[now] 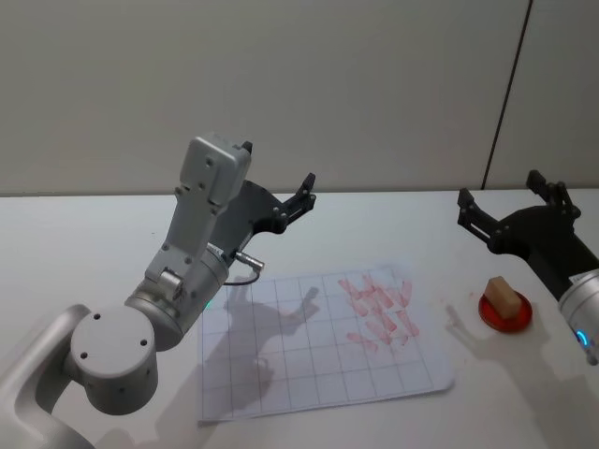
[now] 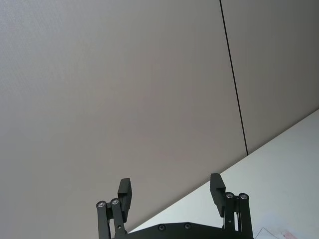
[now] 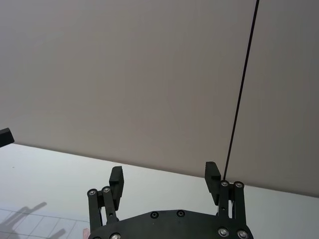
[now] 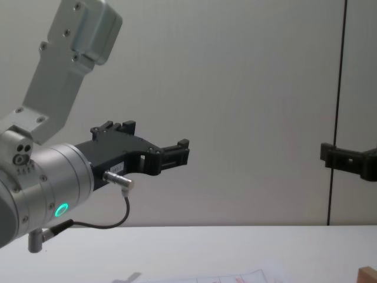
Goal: Use the one hand to pick up the stamp and affix it onto the A4 paper.
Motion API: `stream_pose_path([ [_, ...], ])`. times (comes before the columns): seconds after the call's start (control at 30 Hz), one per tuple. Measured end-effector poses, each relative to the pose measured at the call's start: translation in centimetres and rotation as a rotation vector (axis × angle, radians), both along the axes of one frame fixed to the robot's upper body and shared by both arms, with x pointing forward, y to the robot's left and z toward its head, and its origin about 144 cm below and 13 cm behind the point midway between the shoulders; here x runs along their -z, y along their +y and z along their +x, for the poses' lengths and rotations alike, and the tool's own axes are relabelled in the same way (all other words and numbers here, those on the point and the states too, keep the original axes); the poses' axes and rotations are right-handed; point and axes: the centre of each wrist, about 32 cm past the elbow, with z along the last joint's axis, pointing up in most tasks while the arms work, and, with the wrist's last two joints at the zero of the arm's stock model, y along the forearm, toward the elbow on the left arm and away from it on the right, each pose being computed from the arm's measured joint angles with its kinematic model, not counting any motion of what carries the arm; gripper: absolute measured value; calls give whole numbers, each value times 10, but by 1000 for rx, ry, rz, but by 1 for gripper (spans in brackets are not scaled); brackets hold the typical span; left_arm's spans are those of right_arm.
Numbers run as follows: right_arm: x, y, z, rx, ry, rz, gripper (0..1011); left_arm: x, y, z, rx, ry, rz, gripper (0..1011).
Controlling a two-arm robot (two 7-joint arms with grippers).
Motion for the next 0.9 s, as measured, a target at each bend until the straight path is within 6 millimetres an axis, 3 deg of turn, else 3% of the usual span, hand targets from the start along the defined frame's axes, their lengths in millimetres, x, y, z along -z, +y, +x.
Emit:
stream_pose_path([
  [0.43, -17, 9, -7, 70, 128, -67, 1001, 0, 0, 0, 0, 0, 0, 1001],
  [0.9, -12, 0, -12, 118, 252, -131, 1001, 0, 0, 0, 0, 0, 0, 1001],
])
